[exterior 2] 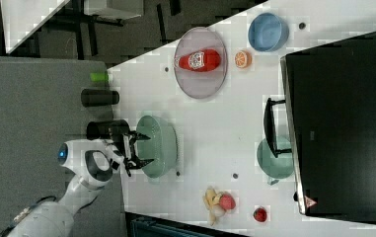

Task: Drag strainer left to right.

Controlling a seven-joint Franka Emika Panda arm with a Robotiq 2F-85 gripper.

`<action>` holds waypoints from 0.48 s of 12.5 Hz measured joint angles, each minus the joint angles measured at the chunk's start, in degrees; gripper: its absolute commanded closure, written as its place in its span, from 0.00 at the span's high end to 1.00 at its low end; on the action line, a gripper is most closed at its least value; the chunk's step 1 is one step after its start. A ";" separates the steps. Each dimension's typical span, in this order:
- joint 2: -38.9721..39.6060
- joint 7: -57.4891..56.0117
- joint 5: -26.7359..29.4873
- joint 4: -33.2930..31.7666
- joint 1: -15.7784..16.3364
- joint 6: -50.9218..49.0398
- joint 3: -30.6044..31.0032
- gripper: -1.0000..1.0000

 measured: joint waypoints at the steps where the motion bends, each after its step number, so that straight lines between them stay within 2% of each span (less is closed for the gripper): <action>1: 0.27 0.56 -1.14 -1.23 0.25 2.10 -1.20 1.00; 6: 5.82 0.95 -2.52 -2.80 2.61 3.94 -7.36 1.00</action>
